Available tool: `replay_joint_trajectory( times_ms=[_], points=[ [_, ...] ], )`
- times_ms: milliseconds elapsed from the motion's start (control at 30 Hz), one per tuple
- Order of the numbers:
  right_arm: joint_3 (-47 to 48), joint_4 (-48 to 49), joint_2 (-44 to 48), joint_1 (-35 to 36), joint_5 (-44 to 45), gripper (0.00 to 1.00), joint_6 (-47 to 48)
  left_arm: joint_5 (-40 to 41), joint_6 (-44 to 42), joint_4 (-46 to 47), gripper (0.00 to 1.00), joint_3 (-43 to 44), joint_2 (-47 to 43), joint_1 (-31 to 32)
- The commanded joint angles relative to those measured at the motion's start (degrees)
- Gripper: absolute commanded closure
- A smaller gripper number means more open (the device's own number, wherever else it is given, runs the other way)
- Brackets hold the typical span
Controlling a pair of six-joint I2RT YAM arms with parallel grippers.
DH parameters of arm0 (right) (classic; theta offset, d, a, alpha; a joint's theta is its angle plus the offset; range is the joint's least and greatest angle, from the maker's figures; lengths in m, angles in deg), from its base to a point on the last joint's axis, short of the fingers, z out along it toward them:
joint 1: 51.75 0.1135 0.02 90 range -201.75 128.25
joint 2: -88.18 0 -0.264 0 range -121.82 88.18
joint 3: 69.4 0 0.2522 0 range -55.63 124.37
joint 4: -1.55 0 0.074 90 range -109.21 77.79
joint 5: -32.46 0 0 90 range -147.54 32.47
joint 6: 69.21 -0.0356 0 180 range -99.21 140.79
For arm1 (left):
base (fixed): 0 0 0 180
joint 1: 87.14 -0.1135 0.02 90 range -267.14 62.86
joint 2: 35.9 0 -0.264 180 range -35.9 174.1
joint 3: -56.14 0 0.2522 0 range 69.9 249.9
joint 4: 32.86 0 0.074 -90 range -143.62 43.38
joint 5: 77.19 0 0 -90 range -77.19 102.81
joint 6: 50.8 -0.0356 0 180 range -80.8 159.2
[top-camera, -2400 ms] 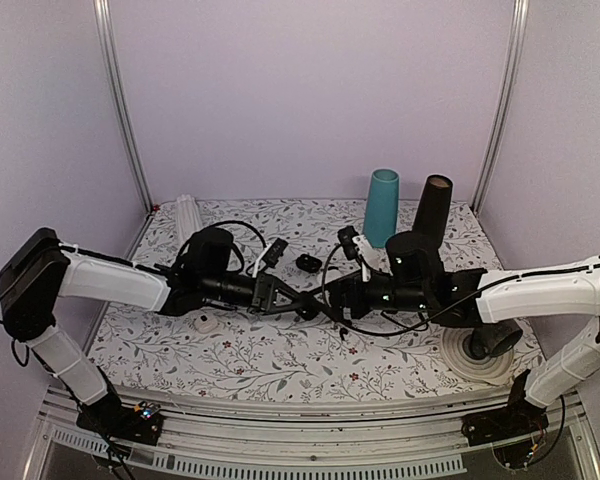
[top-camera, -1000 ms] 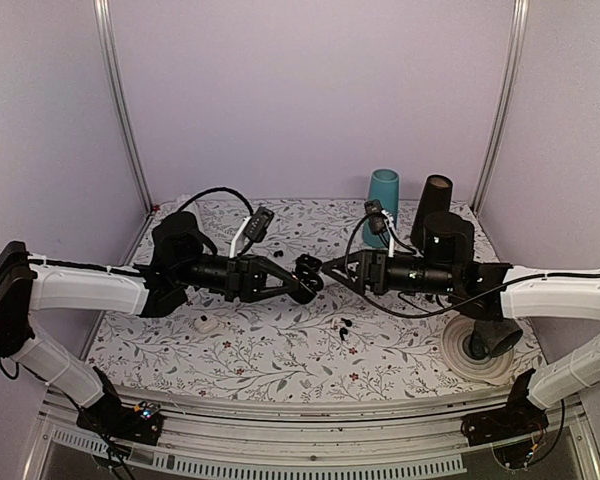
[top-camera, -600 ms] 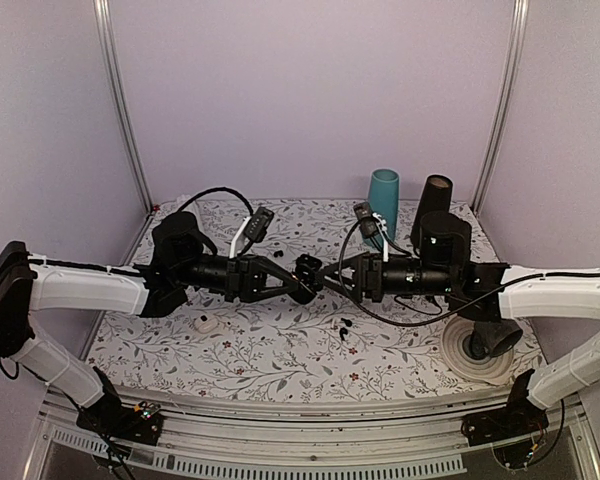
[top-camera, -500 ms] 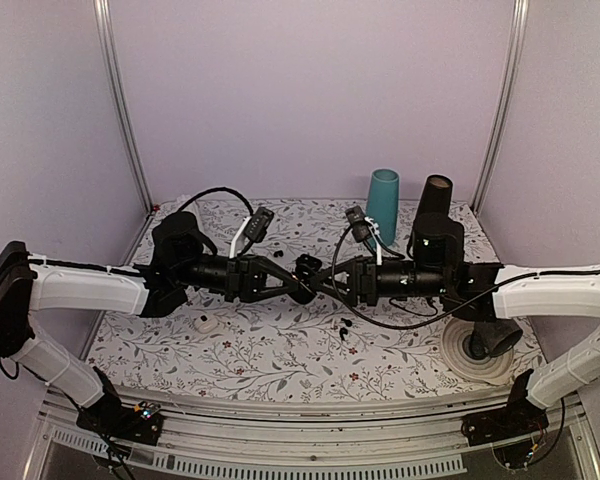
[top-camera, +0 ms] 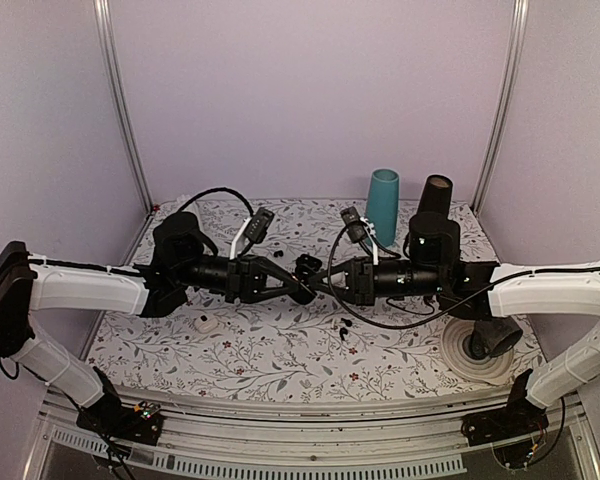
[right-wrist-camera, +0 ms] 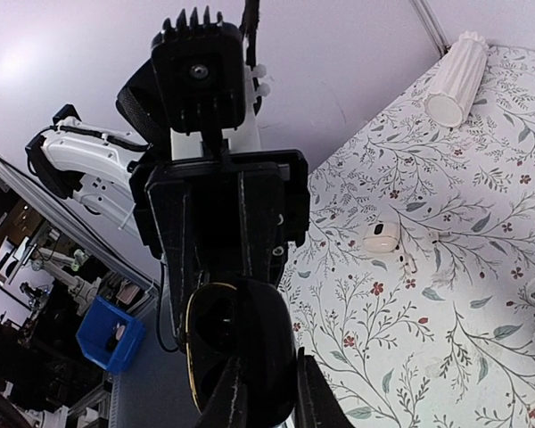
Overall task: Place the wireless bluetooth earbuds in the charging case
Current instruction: Pass from the left arm to the right
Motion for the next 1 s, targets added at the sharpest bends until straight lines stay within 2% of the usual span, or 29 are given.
replay_joint_trajectory(
  times_ms=[0, 133, 233, 567, 967],
  points=[
    [1.59, 0.11, 0.39, 0.14, 0.20, 0.93, 0.37, -0.66, -1.96, -0.71, 0.68, 0.23, -0.91, 0.60],
    [3.17, -3.12, 0.99, 0.20, 0.40, 0.95, 3.28, -0.59, -5.14, -3.01, 0.49, 0.07, -2.54, 0.62],
    [4.48, -5.36, 1.40, 0.18, -0.32, 0.95, 5.81, -0.18, -8.85, -6.01, 0.45, 0.33, -3.81, 0.75],
    [9.35, -12.16, 0.60, 0.84, -3.20, 0.95, 10.66, 6.74, -24.46, -10.12, 0.50, -2.87, -10.67, 1.94],
    [11.56, -14.14, -0.70, 2.12, -0.99, 0.95, 12.31, 6.95, -26.91, -14.71, 0.61, -0.26, -8.81, 3.38]
  ],
)
